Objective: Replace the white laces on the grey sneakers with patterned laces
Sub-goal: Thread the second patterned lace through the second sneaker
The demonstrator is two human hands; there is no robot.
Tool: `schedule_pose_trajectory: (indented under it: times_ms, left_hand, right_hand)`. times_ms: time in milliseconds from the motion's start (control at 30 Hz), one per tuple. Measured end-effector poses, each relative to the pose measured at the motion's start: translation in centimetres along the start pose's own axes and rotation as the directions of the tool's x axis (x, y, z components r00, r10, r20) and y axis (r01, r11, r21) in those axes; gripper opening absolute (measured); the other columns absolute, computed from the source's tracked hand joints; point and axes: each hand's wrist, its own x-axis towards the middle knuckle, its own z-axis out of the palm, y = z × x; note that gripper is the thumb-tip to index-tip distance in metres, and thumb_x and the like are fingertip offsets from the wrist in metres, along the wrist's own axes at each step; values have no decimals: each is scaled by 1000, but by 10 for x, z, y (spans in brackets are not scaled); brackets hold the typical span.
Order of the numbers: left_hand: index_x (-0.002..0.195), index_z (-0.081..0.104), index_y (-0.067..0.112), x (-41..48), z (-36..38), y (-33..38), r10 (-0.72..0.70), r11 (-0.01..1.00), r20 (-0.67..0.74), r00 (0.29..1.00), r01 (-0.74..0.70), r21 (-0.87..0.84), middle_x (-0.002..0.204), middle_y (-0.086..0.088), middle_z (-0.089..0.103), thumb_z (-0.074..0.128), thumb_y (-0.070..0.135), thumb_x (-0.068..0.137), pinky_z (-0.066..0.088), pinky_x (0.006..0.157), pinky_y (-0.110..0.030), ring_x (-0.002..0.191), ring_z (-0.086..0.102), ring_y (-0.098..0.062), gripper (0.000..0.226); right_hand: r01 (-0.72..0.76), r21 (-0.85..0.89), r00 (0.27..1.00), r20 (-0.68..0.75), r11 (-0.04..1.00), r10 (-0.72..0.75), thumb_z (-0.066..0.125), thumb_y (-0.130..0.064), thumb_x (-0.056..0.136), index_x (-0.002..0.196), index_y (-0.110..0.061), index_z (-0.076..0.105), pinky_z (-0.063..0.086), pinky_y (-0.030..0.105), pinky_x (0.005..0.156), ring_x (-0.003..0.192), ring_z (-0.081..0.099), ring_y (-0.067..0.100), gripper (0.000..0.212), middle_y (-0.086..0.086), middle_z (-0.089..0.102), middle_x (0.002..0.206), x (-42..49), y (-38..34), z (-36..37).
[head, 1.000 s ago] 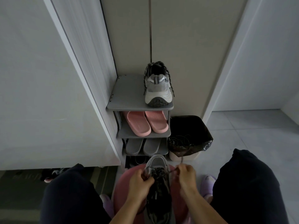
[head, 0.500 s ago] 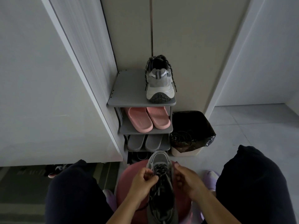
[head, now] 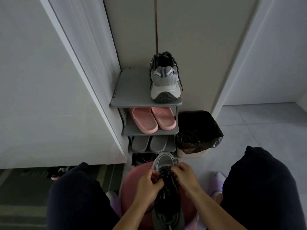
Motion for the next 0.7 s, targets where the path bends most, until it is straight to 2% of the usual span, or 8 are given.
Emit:
schedule_pose_trajectory:
  times_ms: [100, 167, 333, 433, 533, 600, 633, 700]
  left_hand:
    - [80, 57, 20, -1, 1, 2, -21, 999, -46, 999, 19, -37, 72, 4, 58, 64, 6, 80, 41, 55, -9, 65, 52, -6, 15]
    - [77, 56, 19, -2, 1, 3, -25, 999, -76, 997, 21, -47, 71, 3, 57, 65, 5, 79, 42, 55, -9, 64, 52, -7, 17]
    - [78, 56, 19, -4, 1, 5, -43, 998, -130, 991, 38, -44, 72, 4, 58, 66, 8, 78, 42, 56, -11, 64, 53, -7, 15]
    - [83, 51, 20, -7, -2, 4, -59, 998, -63, 996, 59, 3, 76, 5, 55, 70, 23, 79, 43, 63, -18, 68, 52, -6, 20]
    - [109, 43, 24, -18, -8, 8, -113, 945, 141, 984, 63, 321, 99, 8, 57, 71, 49, 69, 45, 78, -27, 91, 57, -12, 54]
    - [135, 27, 20, -27, -9, 13, -113, 800, 199, 973, -30, 599, 121, 2, 55, 67, 47, 74, 45, 88, -31, 109, 56, -19, 78]
    - [140, 21, 16, -30, -10, 17, -89, 741, 186, 979, -59, 669, 123, -1, 55, 63, 41, 81, 45, 88, -31, 110, 56, -20, 76]
    - [136, 28, 14, -32, -13, 23, -37, 697, 152, 988, -84, 712, 117, -2, 59, 54, 30, 89, 45, 84, -31, 106, 58, -21, 56]
  right_hand:
    - [-10, 204, 999, -45, 979, 20, 49, -9, 93, 67, -12, 44, 31, 18, 39, 39, 35, 7, 26, -5, 39, 45, -4, 7, -2]
    - [-28, 314, 996, -73, 949, 53, 46, -11, 95, 68, -12, 41, 35, 20, 40, 38, 33, 7, 27, -4, 36, 45, -4, 9, -2]
    - [-31, 371, 996, -71, 928, 61, 45, -7, 93, 69, -9, 43, 40, 23, 41, 37, 36, 6, 25, 2, 38, 51, -6, 8, -6]
    - [-19, 333, 999, -40, 943, 34, 49, -3, 91, 63, -7, 44, 39, 26, 44, 39, 39, 13, 29, 4, 41, 46, -4, 9, -15]
    - [-61, 351, 997, -29, 934, 76, 52, 1, 87, 58, -11, 44, 32, 30, 50, 44, 38, 15, 32, 1, 40, 43, -3, 16, -21]
    - [-101, 367, 994, 5, 925, 107, 52, 2, 86, 61, -11, 45, 35, 29, 51, 48, 42, 15, 28, 2, 45, 48, -3, 19, -21]
    - [-109, 356, 994, 17, 928, 110, 53, 2, 85, 64, -9, 47, 38, 28, 53, 51, 46, 15, 24, 4, 49, 52, -3, 19, -21]
    - [-101, 302, 995, 25, 948, 98, 54, 2, 85, 73, -4, 51, 42, 25, 53, 57, 51, 16, 14, 10, 54, 62, -2, 19, -21]
